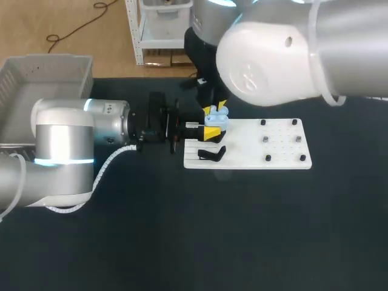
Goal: Pick up each earbud case from the left stands, insert the matching earbuds, close the lid, and place the case in the box.
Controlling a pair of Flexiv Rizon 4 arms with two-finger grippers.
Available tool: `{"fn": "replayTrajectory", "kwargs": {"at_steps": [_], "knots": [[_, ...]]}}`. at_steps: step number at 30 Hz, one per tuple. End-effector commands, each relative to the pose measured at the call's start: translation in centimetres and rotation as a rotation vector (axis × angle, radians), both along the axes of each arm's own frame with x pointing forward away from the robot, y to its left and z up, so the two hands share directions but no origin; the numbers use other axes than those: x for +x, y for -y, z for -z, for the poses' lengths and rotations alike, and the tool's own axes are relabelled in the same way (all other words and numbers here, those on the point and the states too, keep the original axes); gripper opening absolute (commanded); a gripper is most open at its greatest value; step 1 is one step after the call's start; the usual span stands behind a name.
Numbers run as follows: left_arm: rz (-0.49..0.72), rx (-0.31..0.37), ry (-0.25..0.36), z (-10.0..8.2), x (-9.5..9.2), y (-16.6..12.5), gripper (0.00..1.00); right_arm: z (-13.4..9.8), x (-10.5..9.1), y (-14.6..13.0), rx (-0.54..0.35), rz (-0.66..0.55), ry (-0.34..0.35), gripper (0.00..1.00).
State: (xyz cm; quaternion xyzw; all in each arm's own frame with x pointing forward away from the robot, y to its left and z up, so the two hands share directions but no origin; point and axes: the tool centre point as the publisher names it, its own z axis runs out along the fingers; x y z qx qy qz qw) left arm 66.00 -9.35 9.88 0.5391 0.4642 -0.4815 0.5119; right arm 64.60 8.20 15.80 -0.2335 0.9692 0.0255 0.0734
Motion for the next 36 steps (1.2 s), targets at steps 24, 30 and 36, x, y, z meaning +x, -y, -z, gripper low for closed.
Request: {"fn": "replayTrajectory", "kwargs": {"at_steps": [24, 30, 36], "knots": [[-0.005, -0.007, 0.002, 0.2, -0.2, 0.0, 0.00, 1.1, 0.6, -0.1, 0.030, 0.098, 0.081, 0.00], [-0.005, -0.007, 0.002, 0.2, -0.2, 0.0, 0.00, 1.4, 0.8, -0.2, 0.025, 0.123, 0.089, 0.00], [-0.005, -0.007, 0.002, 0.2, -0.2, 0.0, 0.00, 1.8, 1.0, 0.0, 0.018, 0.140, 0.090, 0.00]]}}
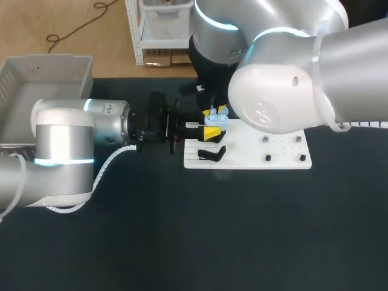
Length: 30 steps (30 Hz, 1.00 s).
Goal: Pick up each earbud case from the left stands, insert the matching earbuds, close the lid, and place the case in the box.
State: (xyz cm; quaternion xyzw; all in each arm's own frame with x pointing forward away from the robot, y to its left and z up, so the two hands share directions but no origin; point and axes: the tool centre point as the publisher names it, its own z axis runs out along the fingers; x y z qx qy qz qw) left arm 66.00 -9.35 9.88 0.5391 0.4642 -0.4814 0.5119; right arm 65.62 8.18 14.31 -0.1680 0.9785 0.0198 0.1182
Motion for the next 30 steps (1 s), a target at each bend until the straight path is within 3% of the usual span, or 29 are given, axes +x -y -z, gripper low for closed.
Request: {"fn": "replayTrajectory", "kwargs": {"at_steps": [1, 29, 30], "knots": [[-0.005, -0.007, 0.002, 0.24, -0.16, -0.03, 0.00, 0.33, -0.01, 0.05, -0.002, 0.007, 0.005, 0.00], [-0.005, -0.007, 0.002, 0.24, -0.16, -0.03, 0.00, 1.08, 0.25, 0.15, -0.008, 0.022, 0.004, 0.00], [-0.005, -0.007, 0.002, 0.24, -0.16, -0.03, 0.00, 1.08, 0.27, 0.13, -0.008, 0.022, 0.005, 0.05]]}}
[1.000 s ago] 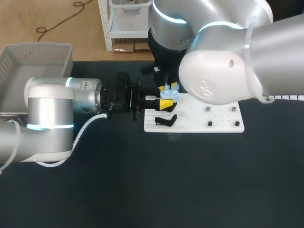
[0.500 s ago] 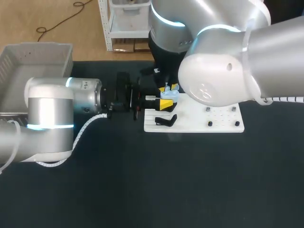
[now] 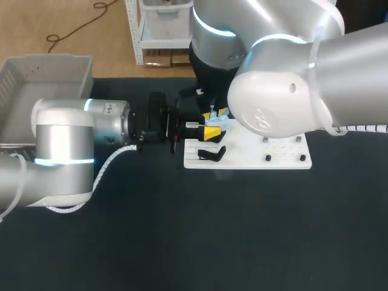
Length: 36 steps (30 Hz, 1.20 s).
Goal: Pick up each earbud case from the left stands, insert the matching earbuds, close the lid, and place the case in the box.
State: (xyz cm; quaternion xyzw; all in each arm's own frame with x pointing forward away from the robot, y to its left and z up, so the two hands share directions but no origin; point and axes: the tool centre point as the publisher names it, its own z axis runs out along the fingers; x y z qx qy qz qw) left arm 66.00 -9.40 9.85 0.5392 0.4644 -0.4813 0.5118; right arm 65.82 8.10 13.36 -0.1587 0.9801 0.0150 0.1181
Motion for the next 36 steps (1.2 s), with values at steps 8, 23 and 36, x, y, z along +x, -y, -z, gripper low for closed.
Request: {"fn": "replayTrajectory", "kwargs": {"at_steps": [8, 23, 36], "knots": [[-0.005, -0.007, 0.002, 0.2, -0.2, -0.1, 0.00, -0.2, -0.1, 0.0, 0.009, 0.001, 0.008, 1.00], [-0.005, -0.007, 0.002, 0.2, -0.2, -0.1, 0.00, -3.4, 3.0, 4.8, 0.175, 0.251, 0.037, 1.00], [-0.005, -0.007, 0.002, 0.2, -0.2, -0.1, 0.00, -0.3, 6.2, 6.3, 0.186, 0.360, -0.041, 1.00]]}}
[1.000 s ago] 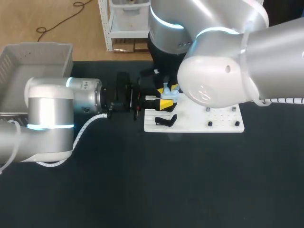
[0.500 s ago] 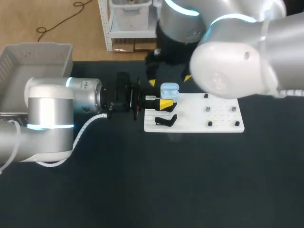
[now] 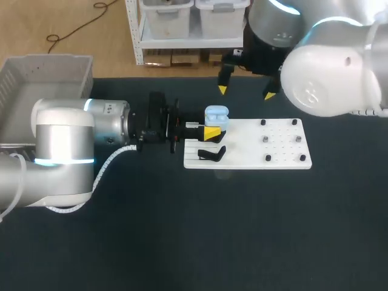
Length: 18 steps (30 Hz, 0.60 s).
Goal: Pick up each earbud case from the left stands, insert the matching earbuds, close the lid, and place the case in the box.
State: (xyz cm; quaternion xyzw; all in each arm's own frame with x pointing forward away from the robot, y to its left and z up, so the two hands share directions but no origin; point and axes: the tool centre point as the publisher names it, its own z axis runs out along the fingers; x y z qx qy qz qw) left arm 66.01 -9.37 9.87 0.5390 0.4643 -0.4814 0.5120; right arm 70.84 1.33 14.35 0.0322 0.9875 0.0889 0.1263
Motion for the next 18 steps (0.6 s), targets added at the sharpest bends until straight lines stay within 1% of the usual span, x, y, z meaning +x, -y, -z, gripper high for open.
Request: {"fn": "replayTrajectory", "kwargs": {"at_steps": [1, 7, 12, 18], "knots": [[-0.005, -0.007, 0.002, 0.2, -0.2, 0.0, 0.00, 0.9, 1.3, -0.5, -0.005, -0.003, -0.037, 1.00], [-0.005, -0.007, 0.002, 0.2, -0.2, 0.0, 0.00, 1.8, 0.5, -0.6, -0.013, -0.012, -0.086, 1.00], [-0.005, -0.007, 0.002, 0.2, -0.2, 0.0, 0.00, 2.2, -0.9, -0.7, -0.015, -0.020, -0.134, 1.00], [-0.005, -0.007, 0.002, 0.2, -0.2, 0.0, 0.00, 2.1, -2.6, -0.7, -0.018, -0.025, -0.160, 1.00]]}}
